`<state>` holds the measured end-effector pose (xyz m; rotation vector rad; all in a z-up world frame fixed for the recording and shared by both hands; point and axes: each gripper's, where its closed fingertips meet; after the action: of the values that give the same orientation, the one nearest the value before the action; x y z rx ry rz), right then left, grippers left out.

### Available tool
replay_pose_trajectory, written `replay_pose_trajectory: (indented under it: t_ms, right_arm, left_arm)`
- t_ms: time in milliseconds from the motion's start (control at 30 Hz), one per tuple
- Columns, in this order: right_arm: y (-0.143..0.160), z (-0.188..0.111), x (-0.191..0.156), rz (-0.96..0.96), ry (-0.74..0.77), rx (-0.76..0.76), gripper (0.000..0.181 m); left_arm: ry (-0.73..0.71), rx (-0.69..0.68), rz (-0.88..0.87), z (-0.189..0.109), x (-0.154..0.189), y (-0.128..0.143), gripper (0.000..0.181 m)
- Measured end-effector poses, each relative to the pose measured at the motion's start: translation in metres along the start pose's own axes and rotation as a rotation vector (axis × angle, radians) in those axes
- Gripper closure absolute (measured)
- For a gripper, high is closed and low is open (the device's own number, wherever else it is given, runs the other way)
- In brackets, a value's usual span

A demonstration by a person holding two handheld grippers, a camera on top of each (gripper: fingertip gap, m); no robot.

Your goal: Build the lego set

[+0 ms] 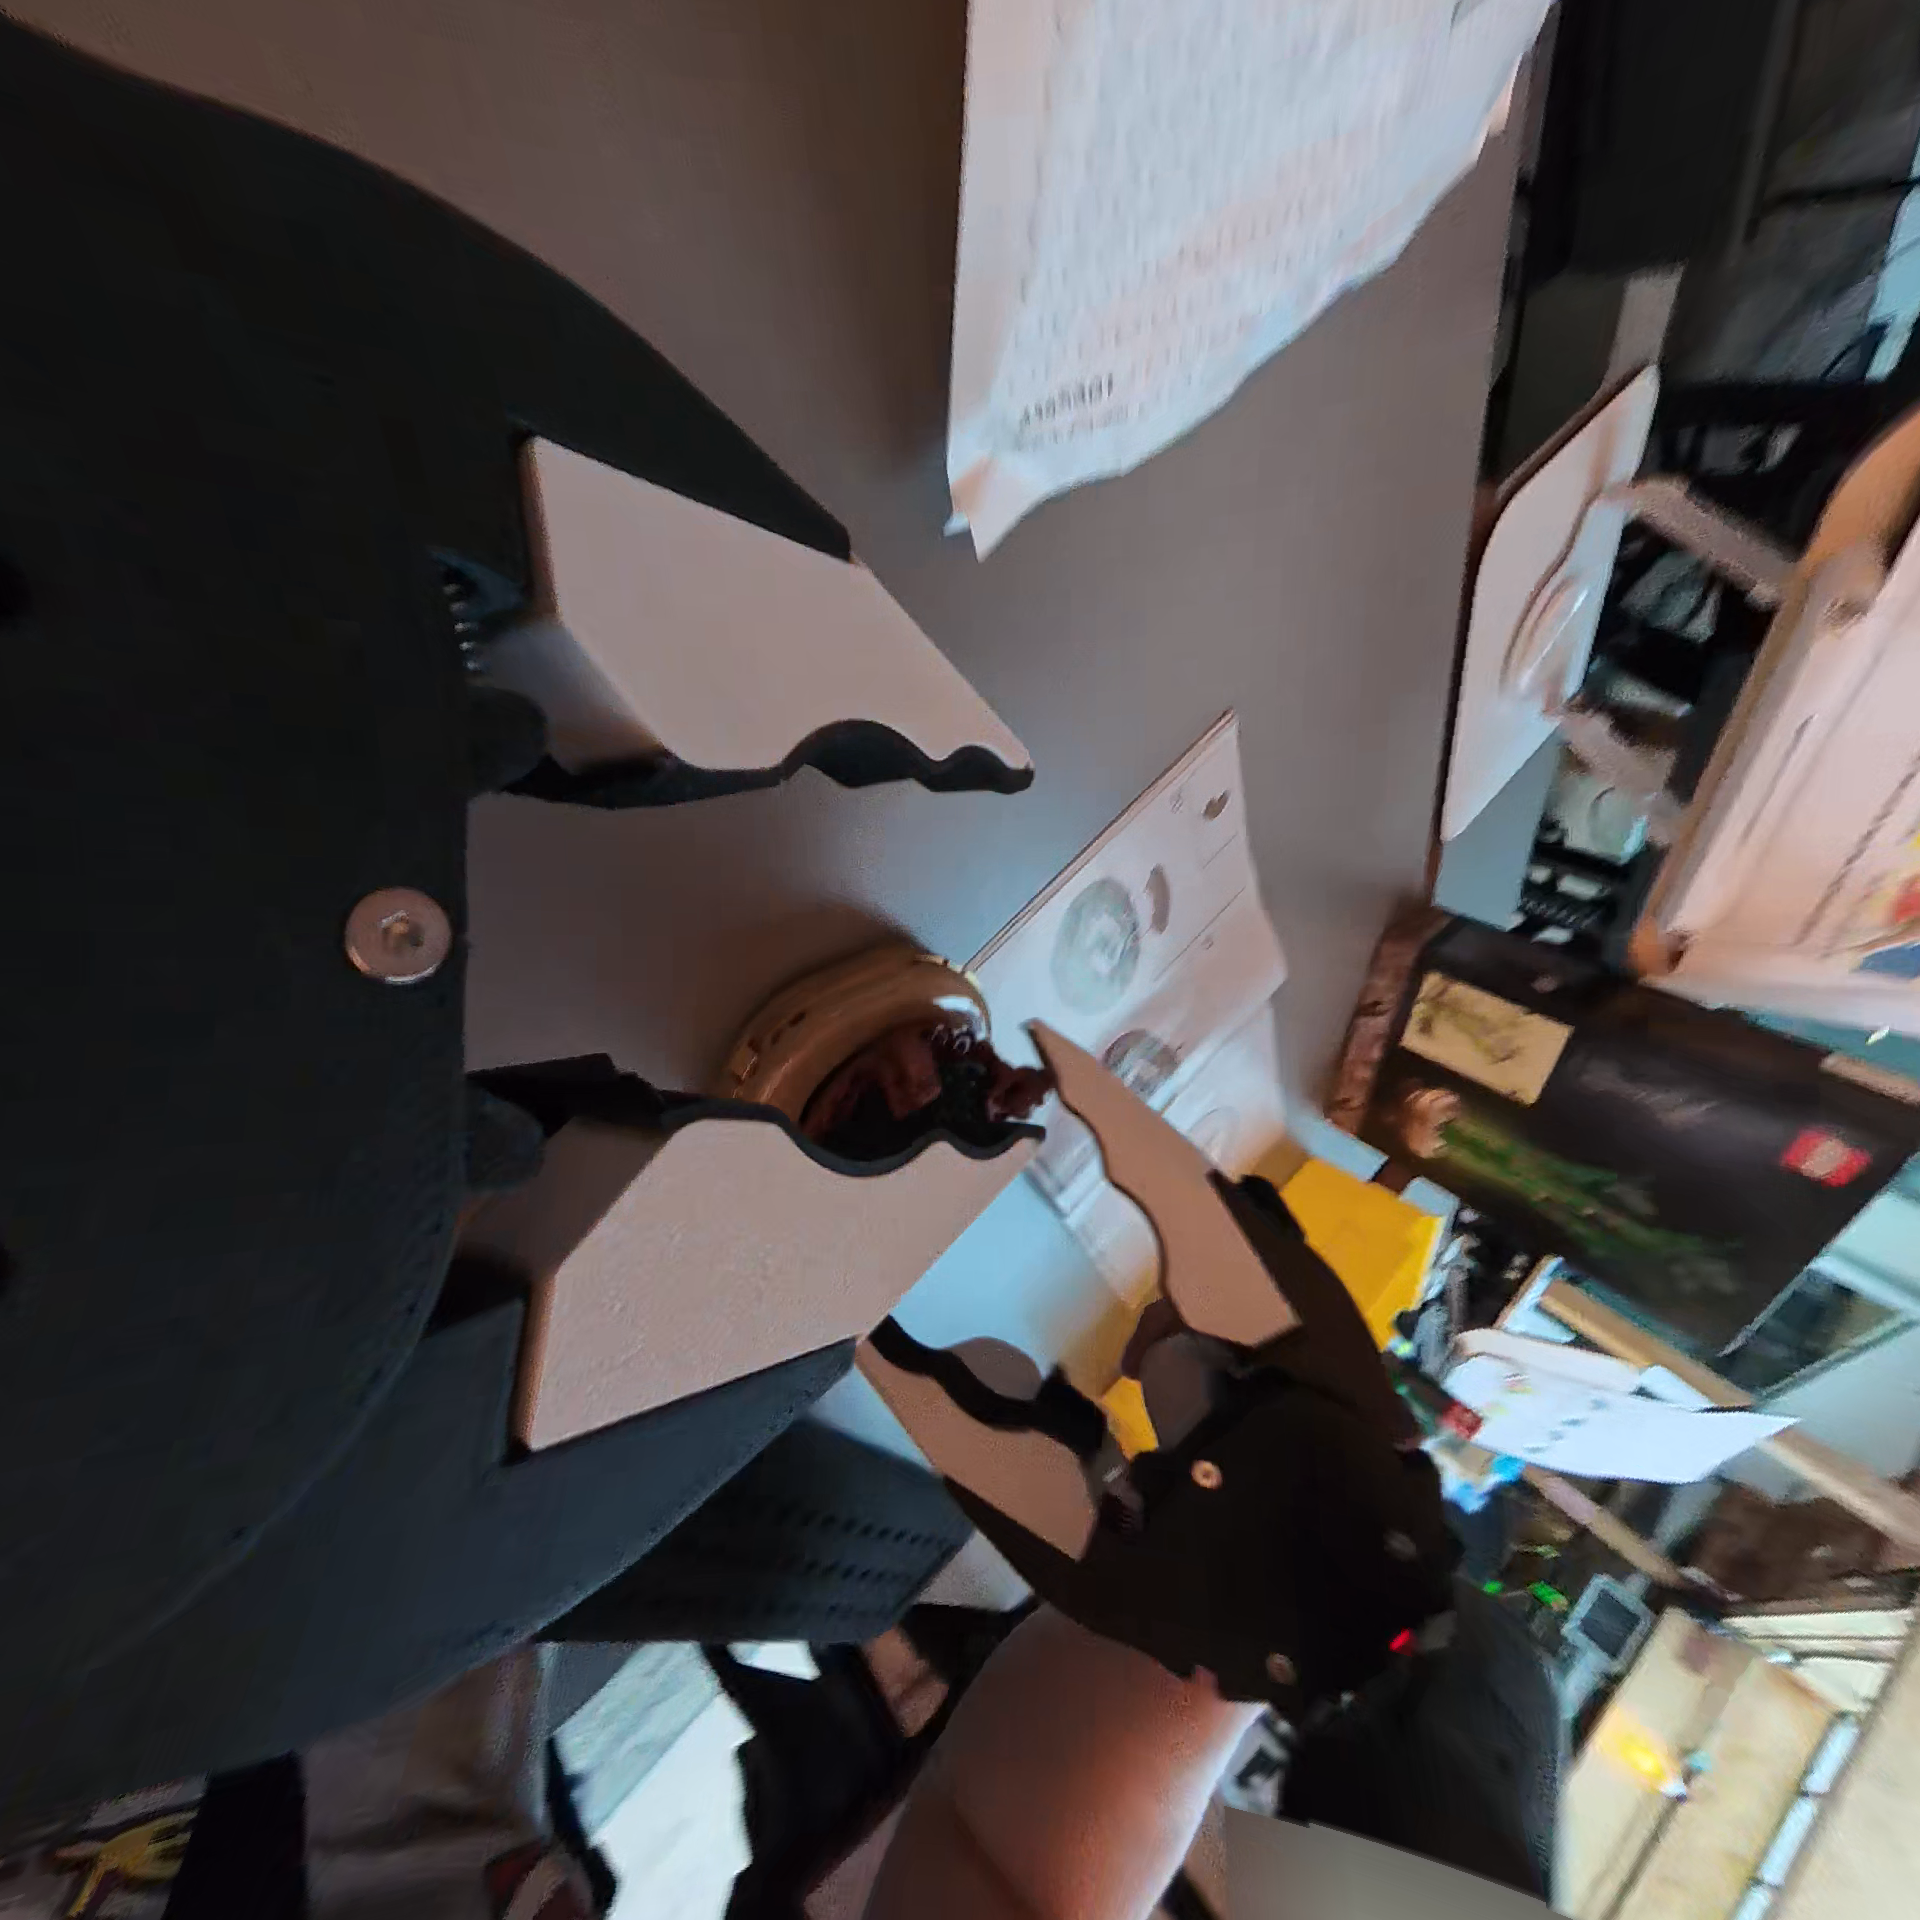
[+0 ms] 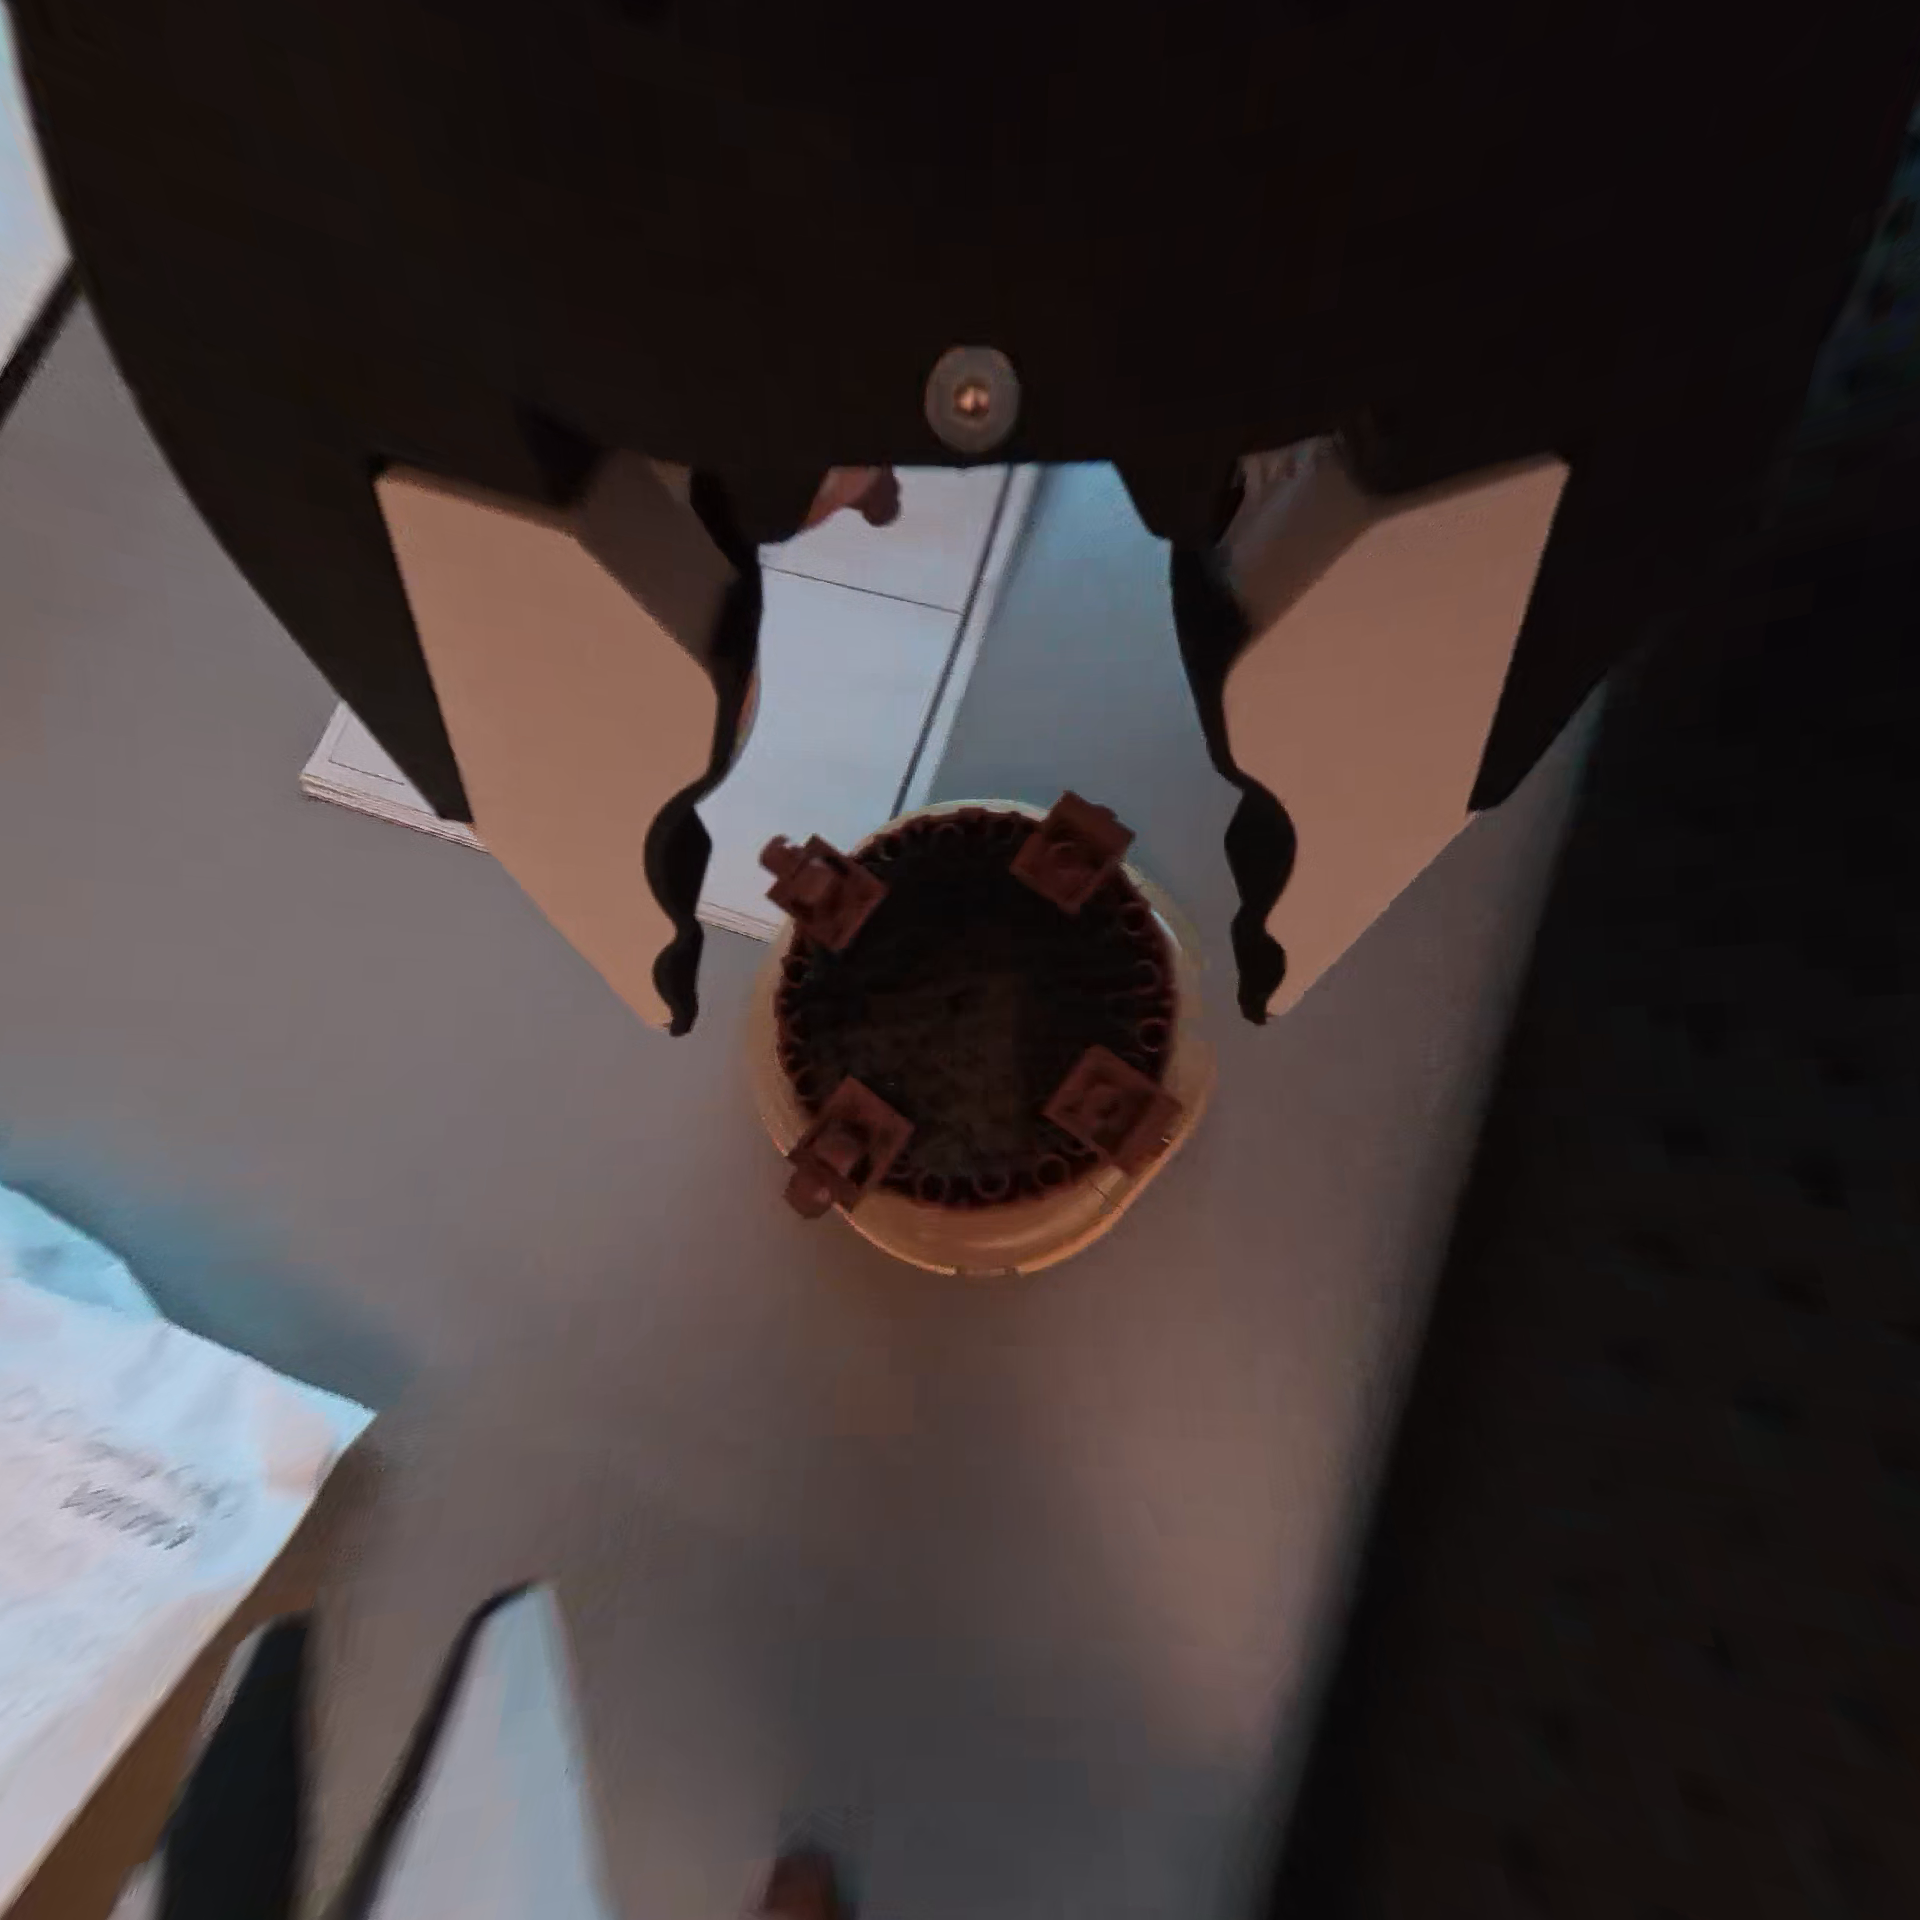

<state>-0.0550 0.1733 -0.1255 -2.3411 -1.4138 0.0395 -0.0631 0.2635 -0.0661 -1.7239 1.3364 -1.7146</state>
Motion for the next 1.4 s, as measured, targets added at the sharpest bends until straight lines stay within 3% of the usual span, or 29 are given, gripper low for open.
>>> replay_pose_trajectory:
  t_ms: [133, 533, 767, 1100, 1267, 1400]
  right_arm:
    - [0.002, 0.011, -0.002, -0.035, -0.058, -0.082, 0.087]
    - [0.004, 0.015, -0.003, 0.039, -0.147, -0.094, 0.098]
    - [-0.013, -0.008, 0.0, 0.203, -0.252, 0.327, 0.098]
    - [-0.034, -0.081, 0.002, 0.377, -0.545, 0.98, 0.098]
    - [-0.036, -0.099, 0.008, 0.398, -0.578, 1.121, 0.098]
    - [-0.035, -0.096, 0.006, 0.399, -0.578, 1.1, 0.098]
  left_arm:
    - [-0.044, 0.083, -0.005, -0.014, -0.011, -0.007, 0.12]
    - [0.001, -0.008, 0.02, -0.003, -0.002, 0.01, 0.121]
    - [0.027, 0.019, 0.004, -0.007, 0.0, 0.005, 0.121]
    - [0.02, 0.017, 0.012, -0.007, 0.0, 0.006, 0.121]
    - [0.022, 0.012, 0.01, -0.006, 0.0, 0.008, 0.121]
    - [0.022, -0.002, 0.015, -0.005, 0.0, 0.01, 0.121]
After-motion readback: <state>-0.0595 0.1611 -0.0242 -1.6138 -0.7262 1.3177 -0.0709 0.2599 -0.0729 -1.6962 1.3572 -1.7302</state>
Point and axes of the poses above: each gripper's, where its closed fingertips meet, z out along the fingers, y out of its underside, x = y × z across the jaws, and after that the axes turned 9 degrees about -z, right-handed
